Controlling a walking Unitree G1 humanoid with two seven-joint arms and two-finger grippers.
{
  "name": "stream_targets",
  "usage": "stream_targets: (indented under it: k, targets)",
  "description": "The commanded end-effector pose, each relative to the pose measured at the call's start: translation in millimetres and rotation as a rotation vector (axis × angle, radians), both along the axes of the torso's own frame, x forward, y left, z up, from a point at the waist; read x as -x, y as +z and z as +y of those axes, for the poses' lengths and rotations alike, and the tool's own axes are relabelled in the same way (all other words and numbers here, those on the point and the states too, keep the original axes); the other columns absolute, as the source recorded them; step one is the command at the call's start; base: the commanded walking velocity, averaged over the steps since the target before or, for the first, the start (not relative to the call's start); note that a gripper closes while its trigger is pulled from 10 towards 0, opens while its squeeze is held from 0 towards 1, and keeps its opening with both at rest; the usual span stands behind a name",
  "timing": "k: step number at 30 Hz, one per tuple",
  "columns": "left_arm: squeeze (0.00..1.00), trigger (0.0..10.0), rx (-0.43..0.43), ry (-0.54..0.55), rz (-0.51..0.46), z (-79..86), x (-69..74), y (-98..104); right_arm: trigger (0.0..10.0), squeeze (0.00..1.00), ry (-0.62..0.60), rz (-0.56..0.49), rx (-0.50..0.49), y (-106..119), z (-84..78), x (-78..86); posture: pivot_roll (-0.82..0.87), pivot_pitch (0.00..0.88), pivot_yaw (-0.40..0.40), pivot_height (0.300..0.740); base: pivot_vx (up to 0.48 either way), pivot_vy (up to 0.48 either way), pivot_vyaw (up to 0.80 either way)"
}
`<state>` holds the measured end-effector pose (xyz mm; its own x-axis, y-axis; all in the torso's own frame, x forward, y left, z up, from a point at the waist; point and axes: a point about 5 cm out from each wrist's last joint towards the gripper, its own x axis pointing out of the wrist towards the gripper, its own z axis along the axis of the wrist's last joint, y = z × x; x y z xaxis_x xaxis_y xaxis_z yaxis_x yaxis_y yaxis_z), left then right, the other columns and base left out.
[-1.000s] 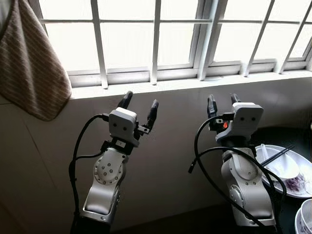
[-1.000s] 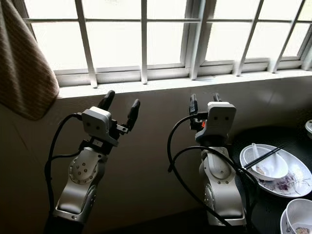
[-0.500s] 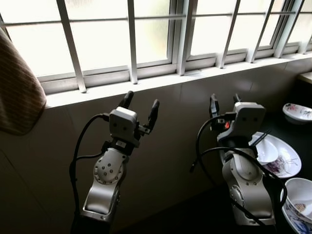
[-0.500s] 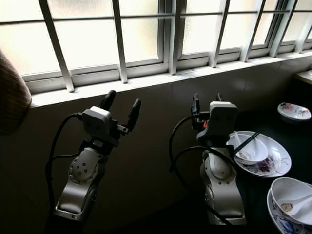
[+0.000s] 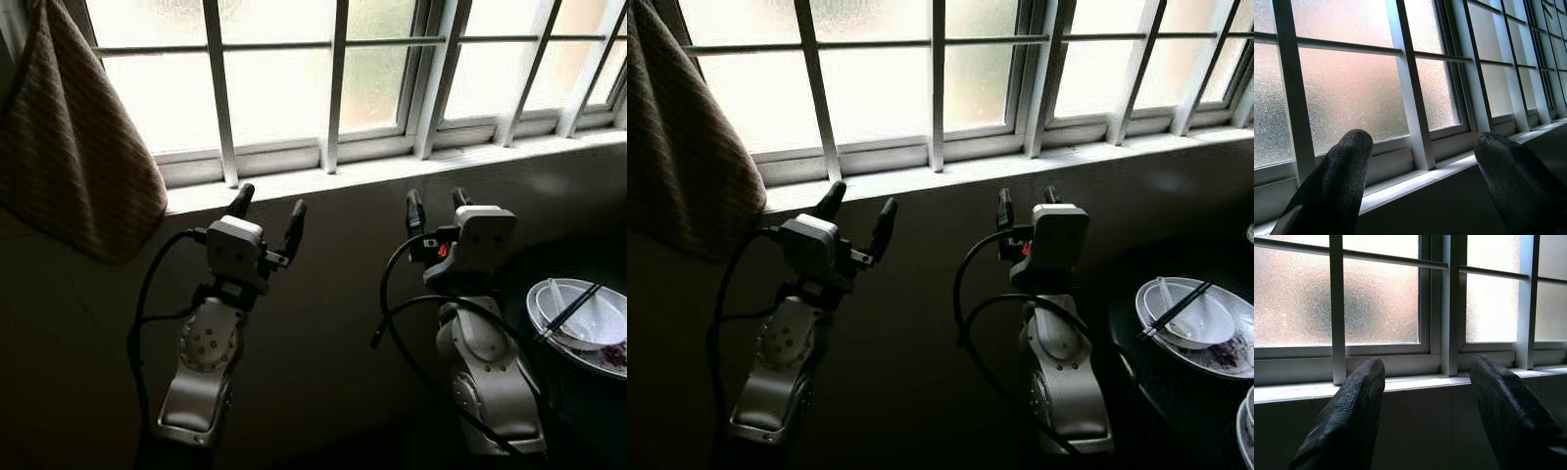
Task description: Kitchen organization
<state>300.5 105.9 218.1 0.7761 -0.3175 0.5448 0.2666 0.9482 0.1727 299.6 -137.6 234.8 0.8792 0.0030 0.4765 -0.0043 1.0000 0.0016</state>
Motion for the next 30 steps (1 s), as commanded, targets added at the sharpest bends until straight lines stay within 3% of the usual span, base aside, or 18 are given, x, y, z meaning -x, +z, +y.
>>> stream_targets:
  k: [1,12,17,24,30]
  targets:
    - [0.00,10.0,-0.001,-0.029,-0.012,-7.2,1.5,1.5,10.0,0.00,-0.031,-0.003,0.004,0.1,-6.6,0.1,-0.01,0.000,-0.016,0.740,0.000,0.000,0.00]
    - [0.00,10.0,0.006,-0.070,0.008,-12.4,2.2,-0.7,10.0,0.00,-0.037,0.004,0.006,-1.7,-6.7,-1.1,-0.01,0.000,-0.016,0.740,0.000,0.000,0.00]
    - [0.00,10.0,0.003,-0.072,-0.009,-12.8,3.6,1.4,10.0,0.00,-0.039,0.004,0.006,-1.3,-6.7,-1.1,-0.01,0.000,-0.016,0.740,-0.385,0.000,-0.48]
    - [0.00,10.0,-0.008,-0.060,-0.002,-11.5,2.0,0.0,10.0,0.00,-0.046,0.005,0.013,-1.7,-7.0,-1.0,-0.01,0.000,-0.014,0.740,0.000,0.000,0.00]
    - [0.00,10.0,-0.012,-0.059,0.000,-11.0,1.6,0.0,10.0,0.00,-0.049,0.009,0.014,-2.3,-7.0,-1.5,-0.01,0.000,-0.014,0.740,0.000,0.000,-0.80]
